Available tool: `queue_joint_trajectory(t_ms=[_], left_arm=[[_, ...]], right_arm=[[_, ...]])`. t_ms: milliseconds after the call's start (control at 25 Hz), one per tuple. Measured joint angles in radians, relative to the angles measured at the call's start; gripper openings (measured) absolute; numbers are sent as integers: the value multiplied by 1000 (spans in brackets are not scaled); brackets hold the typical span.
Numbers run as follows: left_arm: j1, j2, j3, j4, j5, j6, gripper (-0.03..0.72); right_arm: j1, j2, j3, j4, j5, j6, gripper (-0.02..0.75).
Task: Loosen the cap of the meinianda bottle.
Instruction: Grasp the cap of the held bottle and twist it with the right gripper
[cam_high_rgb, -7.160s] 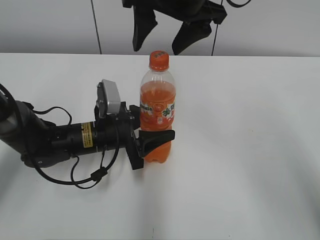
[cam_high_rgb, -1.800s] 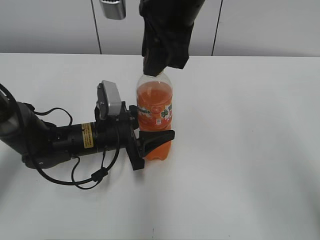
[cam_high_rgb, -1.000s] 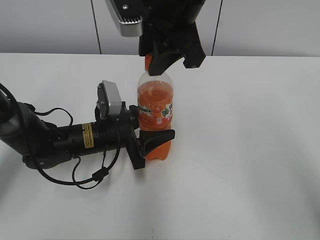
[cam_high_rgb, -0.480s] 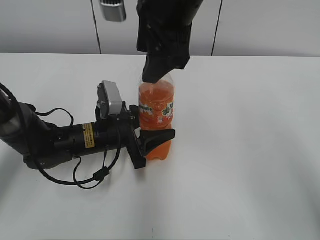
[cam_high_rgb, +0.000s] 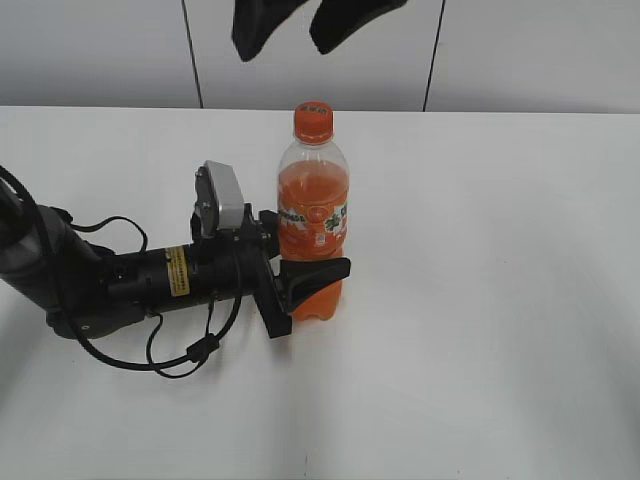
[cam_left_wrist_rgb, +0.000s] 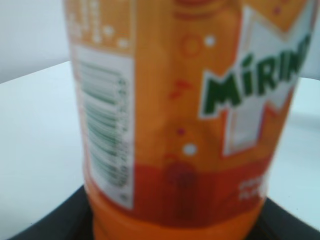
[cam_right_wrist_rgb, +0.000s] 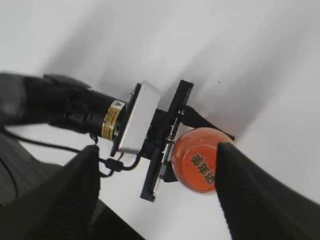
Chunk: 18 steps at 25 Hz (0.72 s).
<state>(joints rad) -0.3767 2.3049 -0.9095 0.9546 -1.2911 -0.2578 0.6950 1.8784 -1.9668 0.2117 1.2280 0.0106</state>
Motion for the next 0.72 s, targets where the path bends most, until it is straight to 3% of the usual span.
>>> queue_joint_trajectory(t_ms=[120,280,720], left_arm=[[0,0,0,0,0,0,392],[0,0,0,0,0,0,392],[0,0,0,0,0,0,392]], right_arm=[[0,0,-1,-78,0,190,532],[0,0,-1,-154,0,278,532],[0,20,-1,-76,0,347,533]])
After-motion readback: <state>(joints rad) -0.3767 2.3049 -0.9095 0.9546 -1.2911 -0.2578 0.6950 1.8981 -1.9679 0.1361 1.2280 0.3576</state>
